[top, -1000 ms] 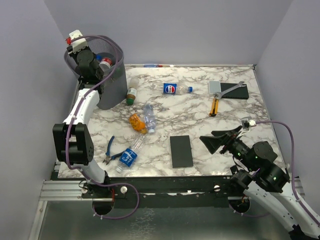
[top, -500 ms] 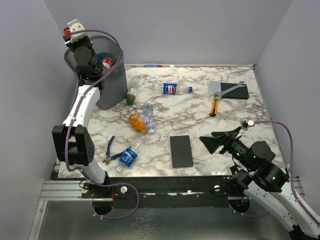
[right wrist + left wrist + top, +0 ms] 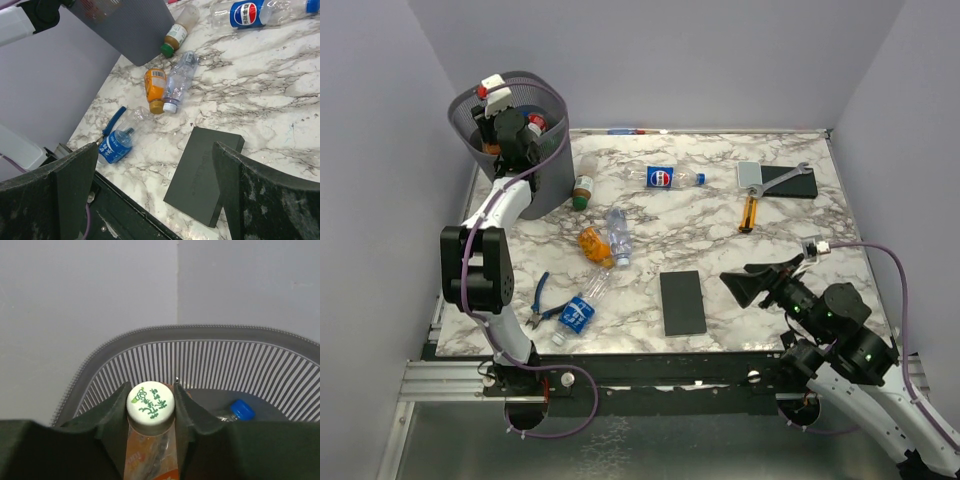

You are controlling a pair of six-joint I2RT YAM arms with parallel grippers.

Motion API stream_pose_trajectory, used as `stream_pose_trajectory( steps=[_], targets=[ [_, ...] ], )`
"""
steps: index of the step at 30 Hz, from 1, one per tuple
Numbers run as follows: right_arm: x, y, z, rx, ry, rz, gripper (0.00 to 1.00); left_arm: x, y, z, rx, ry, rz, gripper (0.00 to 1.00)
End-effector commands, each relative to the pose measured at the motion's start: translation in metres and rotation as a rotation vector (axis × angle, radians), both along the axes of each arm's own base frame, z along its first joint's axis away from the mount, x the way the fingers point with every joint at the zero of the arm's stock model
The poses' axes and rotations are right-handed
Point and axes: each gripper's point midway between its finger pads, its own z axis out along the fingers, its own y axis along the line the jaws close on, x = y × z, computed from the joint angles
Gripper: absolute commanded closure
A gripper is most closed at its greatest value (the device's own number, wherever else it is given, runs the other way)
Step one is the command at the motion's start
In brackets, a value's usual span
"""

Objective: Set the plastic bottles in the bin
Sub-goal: Place the plastic bottle in the trash bin.

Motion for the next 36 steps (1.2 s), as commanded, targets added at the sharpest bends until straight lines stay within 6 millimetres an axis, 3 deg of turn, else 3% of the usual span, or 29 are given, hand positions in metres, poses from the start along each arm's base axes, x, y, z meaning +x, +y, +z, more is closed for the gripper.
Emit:
stream_pose_trajectory(
  steps=[1, 4, 10, 15, 17, 20, 24, 28, 29, 32, 36],
  targets=[
    [0.005, -0.001, -0.008, -0.039, 0.007, -0.016, 0.02, -0.009, 0.009, -0.002, -0.051, -0.019, 0.062, 0.47],
    [0.006, 0.001, -0.01, -0.045, 0.01, -0.011, 0.02, -0.011, 0.007, 0.023, -0.061, -0.076, 0.044, 0.28],
    [0.008, 0.005, -0.007, -0.049, 0.006, 0.001, 0.02, -0.022, -0.002, 0.107, -0.079, -0.24, 0.029, 0.14],
    [0.007, 0.008, -0.003, -0.044, 0.007, 0.013, 0.02, -0.047, -0.023, 0.176, -0.117, -0.387, 0.011, 0.14],
    [0.006, 0.008, -0.003, -0.04, 0.011, 0.014, 0.02, -0.057, -0.035, 0.194, -0.163, -0.426, -0.024, 0.18],
    [0.007, 0.006, -0.002, -0.033, 0.017, 0.004, 0.02, -0.069, -0.067, 0.205, -0.252, -0.451, -0.154, 0.23],
    [0.01, 0.005, -0.001, -0.058, 0.035, -0.013, 0.02, -0.089, -0.125, 0.187, -0.349, -0.383, -0.383, 0.24],
    [0.02, 0.003, -0.006, -0.122, 0.068, -0.048, 0.02, -0.115, -0.195, 0.142, -0.347, -0.171, -0.602, 0.24],
    [0.023, 0.005, -0.008, -0.134, 0.078, -0.053, 0.02, -0.125, -0.219, 0.127, -0.331, -0.098, -0.667, 0.23],
    [0.031, 0.017, -0.02, -0.17, 0.126, -0.031, 0.02, -0.155, -0.263, 0.07, -0.277, 0.117, -0.782, 0.22],
    [0.037, 0.053, -0.049, -0.186, 0.23, 0.093, 0.02, -0.201, -0.286, -0.017, -0.227, 0.346, -0.845, 0.19]
  ],
)
